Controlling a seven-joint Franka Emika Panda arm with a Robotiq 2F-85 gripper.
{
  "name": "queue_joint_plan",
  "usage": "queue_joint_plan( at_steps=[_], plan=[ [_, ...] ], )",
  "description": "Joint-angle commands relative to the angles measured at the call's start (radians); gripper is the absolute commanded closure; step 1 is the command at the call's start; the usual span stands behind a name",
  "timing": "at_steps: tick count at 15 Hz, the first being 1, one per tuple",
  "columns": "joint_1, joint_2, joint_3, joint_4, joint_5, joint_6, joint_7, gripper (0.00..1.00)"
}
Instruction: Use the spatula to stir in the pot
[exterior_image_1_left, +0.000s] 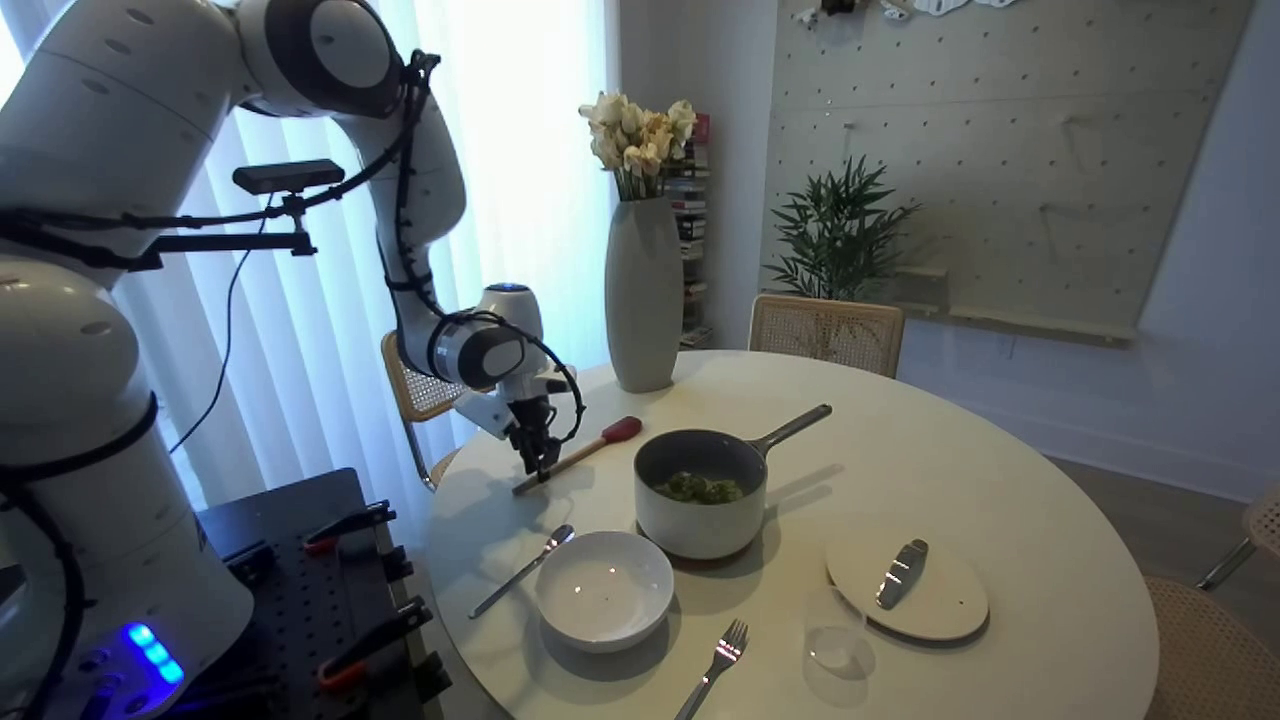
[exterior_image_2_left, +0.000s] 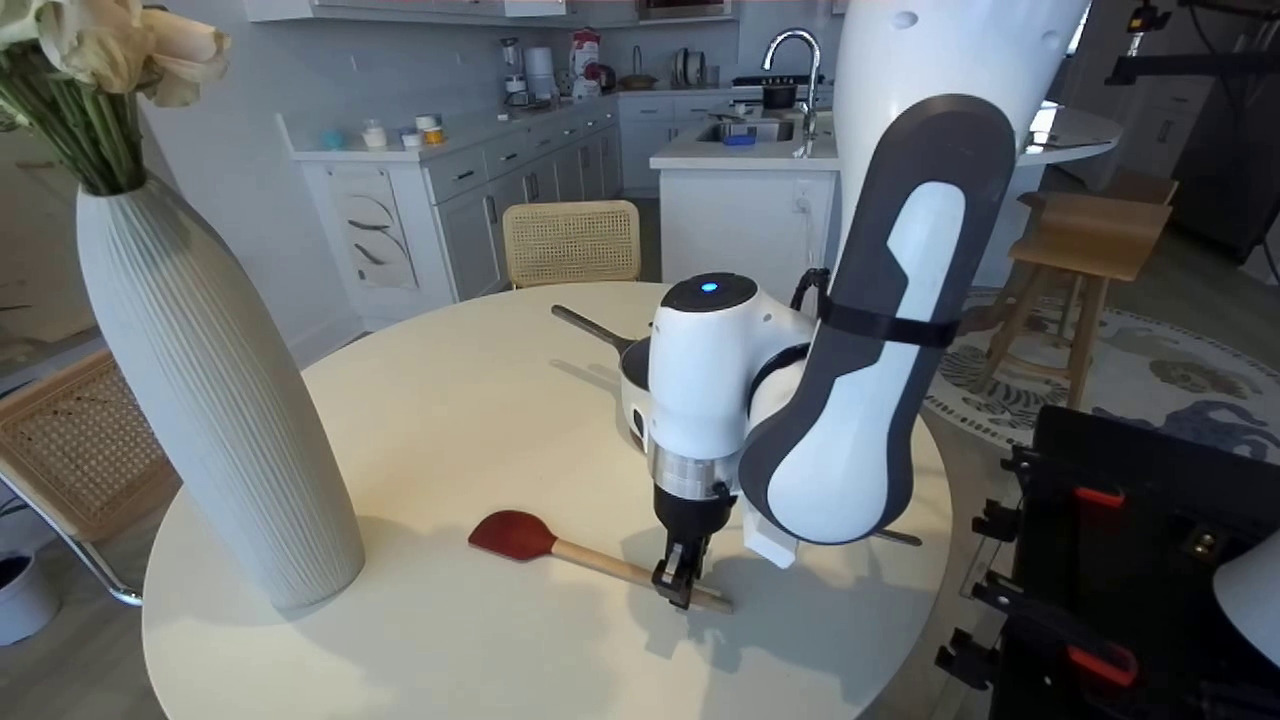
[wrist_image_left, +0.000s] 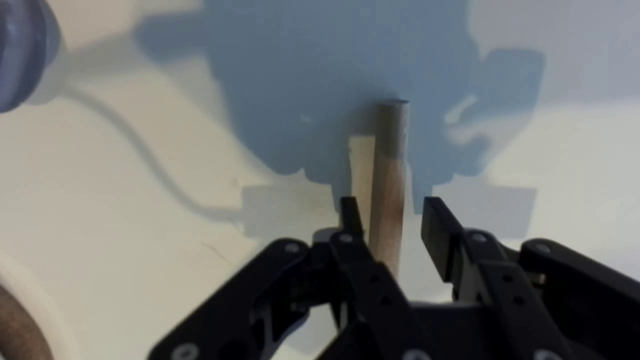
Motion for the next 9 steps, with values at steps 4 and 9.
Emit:
queue_joint_plan(
  at_steps=[4,9],
  plan=[
    [0.002,-0.023,-0.012,-0.012,-0.001,-0.013,0.004,0.07],
    [-0.008,-0.101,-0.018,-0.021,-0.005,-0.084,-0.003,0.00]
  ],
)
